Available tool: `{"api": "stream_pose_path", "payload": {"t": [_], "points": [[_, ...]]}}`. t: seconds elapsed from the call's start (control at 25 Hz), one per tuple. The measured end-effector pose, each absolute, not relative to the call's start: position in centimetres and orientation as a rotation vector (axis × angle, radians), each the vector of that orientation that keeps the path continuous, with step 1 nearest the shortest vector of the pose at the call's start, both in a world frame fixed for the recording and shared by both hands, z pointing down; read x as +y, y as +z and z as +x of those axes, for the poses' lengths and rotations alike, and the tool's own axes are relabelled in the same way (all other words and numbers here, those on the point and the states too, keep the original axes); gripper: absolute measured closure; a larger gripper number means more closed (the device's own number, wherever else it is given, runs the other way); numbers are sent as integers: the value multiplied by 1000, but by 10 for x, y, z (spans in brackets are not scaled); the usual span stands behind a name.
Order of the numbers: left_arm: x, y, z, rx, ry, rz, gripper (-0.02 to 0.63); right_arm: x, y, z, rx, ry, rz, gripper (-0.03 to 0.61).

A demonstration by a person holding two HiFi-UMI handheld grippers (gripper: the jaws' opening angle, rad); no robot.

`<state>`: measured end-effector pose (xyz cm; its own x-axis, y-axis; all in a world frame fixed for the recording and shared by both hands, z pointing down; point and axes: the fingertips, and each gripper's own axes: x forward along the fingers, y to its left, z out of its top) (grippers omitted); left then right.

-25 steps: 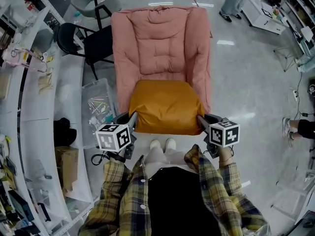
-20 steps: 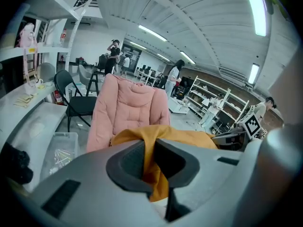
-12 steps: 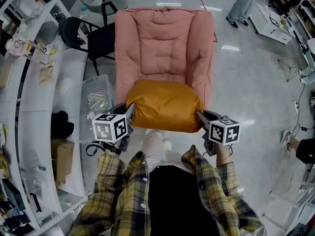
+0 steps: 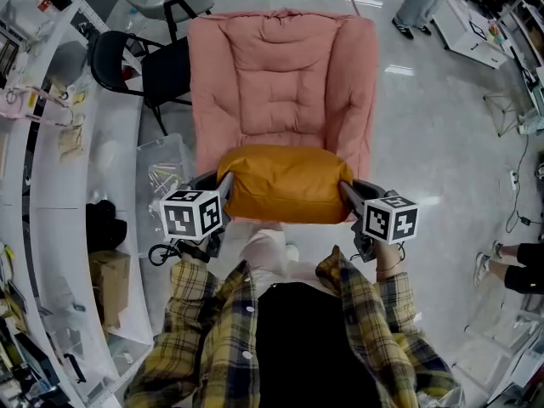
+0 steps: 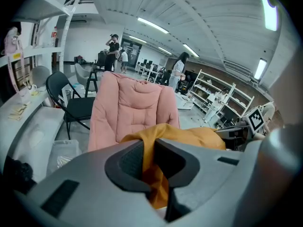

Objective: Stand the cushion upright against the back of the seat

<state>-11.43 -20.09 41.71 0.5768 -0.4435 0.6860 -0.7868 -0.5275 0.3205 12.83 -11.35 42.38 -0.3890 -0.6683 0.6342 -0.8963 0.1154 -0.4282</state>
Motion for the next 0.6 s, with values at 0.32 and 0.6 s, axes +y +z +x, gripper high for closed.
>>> {"api": "stream_pose_path", "payload": {"t": [0.32, 0.6], "points": [[-304, 420, -100, -898, 739, 2187, 549, -219, 413, 144, -2135, 1204, 1577, 523], [-381, 429, -72, -771, 673, 2166, 545, -298, 421, 178, -2103, 1383, 1663, 523]]}}
